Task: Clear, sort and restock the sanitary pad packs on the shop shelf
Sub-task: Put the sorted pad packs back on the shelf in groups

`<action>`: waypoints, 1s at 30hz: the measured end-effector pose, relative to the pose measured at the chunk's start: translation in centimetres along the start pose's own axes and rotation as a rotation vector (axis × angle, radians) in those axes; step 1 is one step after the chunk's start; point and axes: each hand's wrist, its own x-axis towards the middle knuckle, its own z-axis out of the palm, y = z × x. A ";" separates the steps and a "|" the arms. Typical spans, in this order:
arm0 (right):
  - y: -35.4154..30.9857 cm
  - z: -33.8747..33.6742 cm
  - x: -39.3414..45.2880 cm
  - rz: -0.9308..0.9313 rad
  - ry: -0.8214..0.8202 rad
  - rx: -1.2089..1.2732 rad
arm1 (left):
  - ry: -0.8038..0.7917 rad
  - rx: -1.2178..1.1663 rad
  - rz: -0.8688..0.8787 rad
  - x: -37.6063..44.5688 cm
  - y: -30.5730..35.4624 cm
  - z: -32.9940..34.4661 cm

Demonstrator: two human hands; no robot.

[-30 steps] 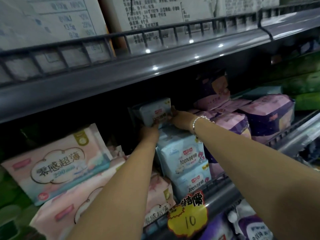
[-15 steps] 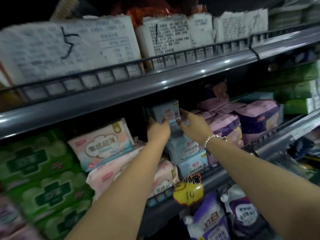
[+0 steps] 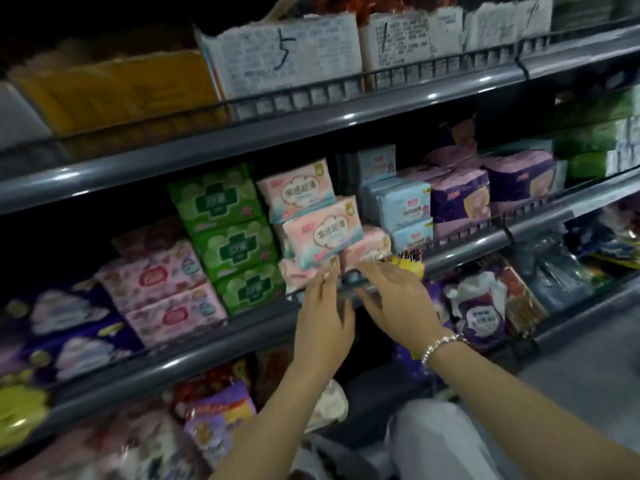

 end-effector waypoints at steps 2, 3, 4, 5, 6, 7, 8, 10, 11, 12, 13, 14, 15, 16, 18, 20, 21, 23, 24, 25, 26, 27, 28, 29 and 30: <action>-2.4 0.9 -2.4 -0.032 -0.042 -0.007 | -0.018 0.069 -0.062 -3.1 -1.8 -0.5; -3.4 1.4 -3.5 -0.033 -0.060 -0.001 | -0.020 0.094 -0.090 -4.4 -2.7 -0.6; -4.3 2.0 -4.7 -0.032 -0.084 0.015 | -0.023 0.112 -0.122 -5.7 -3.4 -0.6; -5.2 2.6 -5.8 -0.031 -0.120 0.035 | -0.028 0.129 -0.154 -6.9 -4.0 -0.4; -6.0 3.2 -6.8 -0.030 -0.154 0.050 | -0.038 0.147 -0.177 -7.9 -4.7 -0.3; -6.6 4.0 -7.9 -0.029 -0.189 0.060 | -0.048 0.160 -0.197 -9.0 -5.3 -0.1; -7.0 4.7 -8.9 -0.028 -0.224 0.068 | -0.058 0.169 -0.221 -10.1 -6.0 0.1; -8.1 6.0 -10.8 -0.013 -0.299 0.083 | -0.070 0.188 -0.280 -12.0 -7.8 0.4; -8.5 6.7 -11.7 -0.001 -0.334 0.088 | -0.070 0.193 -0.309 -12.9 -8.8 0.6; -9.0 7.5 -12.7 0.009 -0.366 0.100 | -0.072 0.196 -0.338 -13.8 -9.9 0.7; -9.4 8.3 -13.6 0.020 -0.399 0.121 | -0.077 0.196 -0.370 -14.6 -11.0 0.8; -9.8 9.1 -14.6 0.029 -0.424 0.144 | -0.079 0.191 -0.401 -15.4 -12.2 1.0; -10.2 10.1 -15.5 0.036 -0.454 0.167 | -0.082 0.188 -0.428 -16.2 -13.5 1.2; -10.5 11.1 -16.4 0.046 -0.486 0.188 | -0.088 0.190 -0.454 -17.0 -14.7 1.5; -11.0 13.0 -18.3 0.093 -0.554 0.223 | -0.106 0.203 -0.508 -18.4 -17.0 2.3; -11.2 15.0 -20.2 0.138 -0.634 0.233 | -0.141 0.199 -0.580 -19.8 -19.1 3.6; -11.2 16.0 -21.2 0.156 -0.679 0.229 | -0.166 0.185 -0.616 -20.4 -20.2 4.4; -11.1 18.0 -23.0 0.210 -0.787 0.236 | -0.228 0.135 -0.664 -21.7 -22.3 6.1; -10.9 19.0 -23.9 0.235 -0.842 0.243 | -0.269 0.107 -0.685 -22.3 -23.4 7.0; -10.8 20.0 -24.8 0.248 -0.892 0.236 | -0.311 0.083 -0.705 -22.9 -24.4 7.9; -10.6 21.0 -25.7 0.259 -0.948 0.219 | -0.353 0.060 -0.722 -23.4 -25.5 8.9; -10.5 21.8 -26.5 0.264 -1.000 0.204 | -0.395 0.040 -0.737 -23.9 -26.5 9.8; -10.2 22.8 -27.3 0.276 -1.049 0.206 | -0.437 0.026 -0.745 -24.2 -27.4 10.8; -10.0 23.7 -28.0 0.284 -1.093 0.216 | -0.480 0.019 -0.749 -24.5 -28.3 11.8; -9.6 24.7 -28.9 0.297 -1.140 0.226 | -0.524 0.018 -0.752 -24.9 -29.2 12.8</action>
